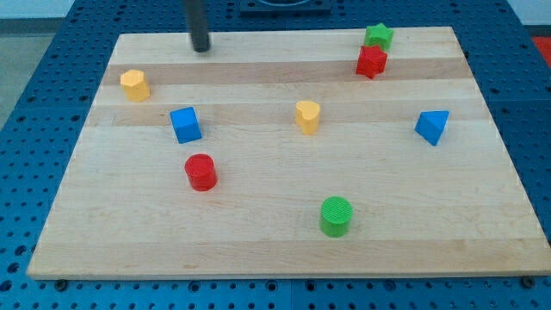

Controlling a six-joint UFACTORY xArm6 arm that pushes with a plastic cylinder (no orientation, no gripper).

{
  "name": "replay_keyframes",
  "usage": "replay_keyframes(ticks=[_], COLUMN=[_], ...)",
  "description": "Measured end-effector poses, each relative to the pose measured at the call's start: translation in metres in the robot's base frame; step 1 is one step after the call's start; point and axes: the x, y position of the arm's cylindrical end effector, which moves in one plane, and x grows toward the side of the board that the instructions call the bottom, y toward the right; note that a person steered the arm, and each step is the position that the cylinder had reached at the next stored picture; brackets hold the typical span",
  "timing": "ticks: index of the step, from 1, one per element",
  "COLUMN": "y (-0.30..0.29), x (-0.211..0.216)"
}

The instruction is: Slide the yellow hexagon towards top center

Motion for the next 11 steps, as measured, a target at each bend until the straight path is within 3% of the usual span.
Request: replay_keyframes(ticks=[2, 4, 5, 6, 7, 11], y=[-0.127, -0.129, -0.129, -0.129, -0.126, 0.033], x=[0.019, 0.049, 0.102, 0.103, 0.103, 0.103])
